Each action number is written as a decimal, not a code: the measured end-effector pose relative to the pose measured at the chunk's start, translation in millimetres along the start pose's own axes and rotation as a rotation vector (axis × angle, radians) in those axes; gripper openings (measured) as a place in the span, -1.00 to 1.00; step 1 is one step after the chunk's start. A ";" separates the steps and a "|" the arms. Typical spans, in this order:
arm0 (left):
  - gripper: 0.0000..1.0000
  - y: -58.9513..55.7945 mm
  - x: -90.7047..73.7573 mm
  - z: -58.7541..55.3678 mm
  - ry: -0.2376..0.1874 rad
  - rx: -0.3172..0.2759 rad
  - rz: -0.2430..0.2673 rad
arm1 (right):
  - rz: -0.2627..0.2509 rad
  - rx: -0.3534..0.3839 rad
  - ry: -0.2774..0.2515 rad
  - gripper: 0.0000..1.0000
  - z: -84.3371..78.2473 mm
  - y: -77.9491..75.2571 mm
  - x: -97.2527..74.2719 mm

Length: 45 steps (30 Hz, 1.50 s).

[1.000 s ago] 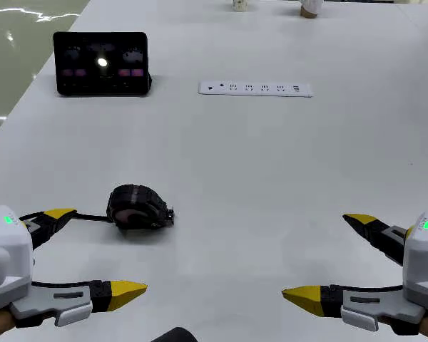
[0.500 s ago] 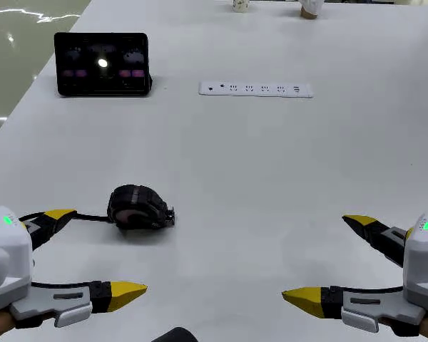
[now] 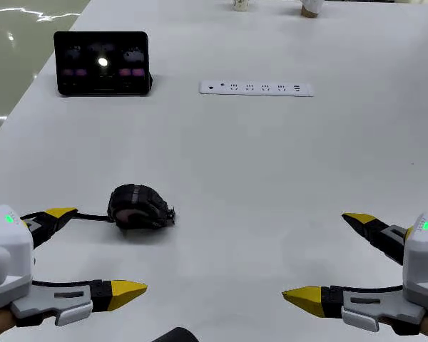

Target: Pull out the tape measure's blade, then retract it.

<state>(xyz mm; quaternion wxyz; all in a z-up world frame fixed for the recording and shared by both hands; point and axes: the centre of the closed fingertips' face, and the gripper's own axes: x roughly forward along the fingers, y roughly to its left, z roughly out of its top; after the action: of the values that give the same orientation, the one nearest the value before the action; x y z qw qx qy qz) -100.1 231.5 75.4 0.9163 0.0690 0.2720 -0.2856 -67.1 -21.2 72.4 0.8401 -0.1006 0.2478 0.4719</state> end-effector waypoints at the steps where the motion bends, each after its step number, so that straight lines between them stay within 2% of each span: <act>1: 0.98 0.1 0.2 -0.3 0.001 0.000 -0.001 | 0.005 0.000 0.002 0.97 -0.3 0.8 0.2; 22: 0.98 7.7 8.5 2.7 0.019 0.031 -0.021 | 0.057 -0.058 0.019 0.81 4.0 -2.1 14.3; 45: 0.98 19.1 22.6 1.5 0.081 0.099 -0.083 | 0.154 -0.152 0.067 0.55 6.7 -0.6 39.1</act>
<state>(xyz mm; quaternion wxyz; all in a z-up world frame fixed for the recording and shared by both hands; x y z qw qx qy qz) -73.1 236.0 64.0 0.8875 0.1144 0.2968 -0.3334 -47.5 10.2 58.1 0.7826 -0.1603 0.2461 0.5489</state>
